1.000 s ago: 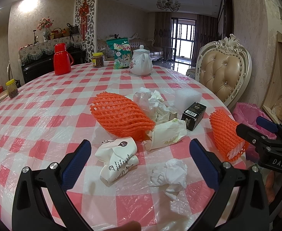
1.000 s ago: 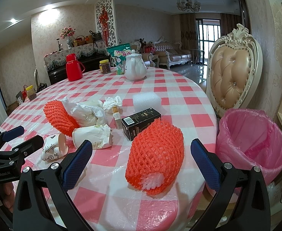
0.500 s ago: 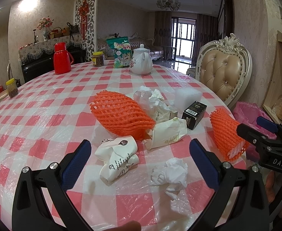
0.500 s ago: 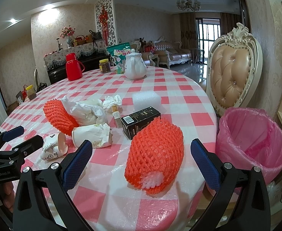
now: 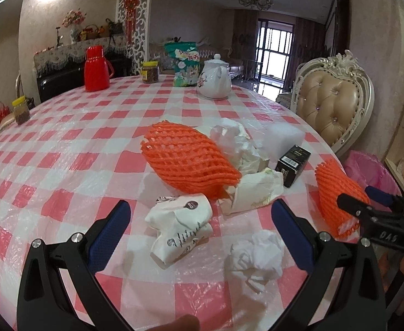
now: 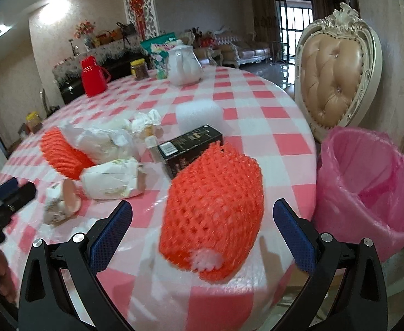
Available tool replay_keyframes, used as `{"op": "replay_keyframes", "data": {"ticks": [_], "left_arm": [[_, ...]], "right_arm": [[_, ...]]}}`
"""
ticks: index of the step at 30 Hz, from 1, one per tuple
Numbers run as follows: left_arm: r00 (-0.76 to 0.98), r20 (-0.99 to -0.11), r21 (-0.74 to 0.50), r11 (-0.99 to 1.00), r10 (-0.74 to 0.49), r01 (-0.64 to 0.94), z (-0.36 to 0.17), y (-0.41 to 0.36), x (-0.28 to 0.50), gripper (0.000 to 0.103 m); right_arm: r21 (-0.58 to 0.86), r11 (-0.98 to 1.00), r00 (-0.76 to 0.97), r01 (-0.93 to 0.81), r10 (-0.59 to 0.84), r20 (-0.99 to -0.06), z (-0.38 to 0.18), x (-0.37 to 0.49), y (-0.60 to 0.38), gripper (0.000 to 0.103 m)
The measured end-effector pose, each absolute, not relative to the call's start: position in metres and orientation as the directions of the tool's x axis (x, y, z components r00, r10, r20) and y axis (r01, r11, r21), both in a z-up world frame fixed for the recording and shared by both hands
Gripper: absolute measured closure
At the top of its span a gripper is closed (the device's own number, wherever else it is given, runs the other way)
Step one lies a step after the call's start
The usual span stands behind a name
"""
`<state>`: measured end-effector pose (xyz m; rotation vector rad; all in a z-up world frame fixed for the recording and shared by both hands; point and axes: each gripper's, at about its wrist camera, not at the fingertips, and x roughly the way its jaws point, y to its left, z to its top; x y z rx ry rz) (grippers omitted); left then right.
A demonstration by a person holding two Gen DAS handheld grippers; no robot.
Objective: Collect trash
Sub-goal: 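Grasp an orange foam net with each tool from the table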
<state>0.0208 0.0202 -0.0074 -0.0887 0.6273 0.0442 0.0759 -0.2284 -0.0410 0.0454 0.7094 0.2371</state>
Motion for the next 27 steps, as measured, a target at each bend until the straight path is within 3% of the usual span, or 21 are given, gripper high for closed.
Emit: {"op": "replay_keyframes", "data": {"ticks": [7,9,11,13,15,18,20,27], "left_arm": [[0.783,-0.622,-0.123,0.985,0.019,-0.121,0.000,0.038,0.056,0.004],[0.775,-0.632,-0.155,0.981,-0.006,-0.120,0.000,0.043,0.069,0.005],[0.754,-0.656,-0.184,0.976,-0.033,-0.118,-0.005,0.047,0.083,0.005],[0.743,-0.667,-0.207,0.972,-0.056,-0.113,-0.009,0.050,0.092,0.011],[0.721,-0.690,-0.212,0.970,-0.064,-0.116,-0.016,0.050,0.102,0.029],[0.705,-0.706,-0.212,0.970,-0.067,-0.120,-0.023,0.051,0.109,0.047],[0.707,-0.704,-0.211,0.970,-0.065,-0.120,-0.023,0.051,0.108,0.051],[0.747,-0.665,-0.170,0.971,0.012,-0.168,-0.005,0.052,0.094,0.055]], "right_arm": [[0.134,0.974,0.707,-0.185,0.227,-0.670,-0.048,0.094,-0.230,0.007],[0.133,0.973,0.701,-0.188,0.228,-0.676,-0.050,0.097,-0.229,0.010],[0.139,0.972,0.690,-0.190,0.233,-0.685,-0.051,0.101,-0.229,0.019],[0.144,0.971,0.684,-0.192,0.238,-0.690,-0.053,0.104,-0.229,0.023],[0.149,0.968,0.677,-0.201,0.248,-0.693,-0.054,0.105,-0.229,0.030],[0.156,0.963,0.671,-0.219,0.265,-0.692,-0.054,0.105,-0.229,0.039],[0.161,0.959,0.672,-0.232,0.277,-0.687,-0.052,0.104,-0.228,0.045],[0.175,0.951,0.707,-0.256,0.307,-0.637,-0.035,0.099,-0.235,0.051]]}}
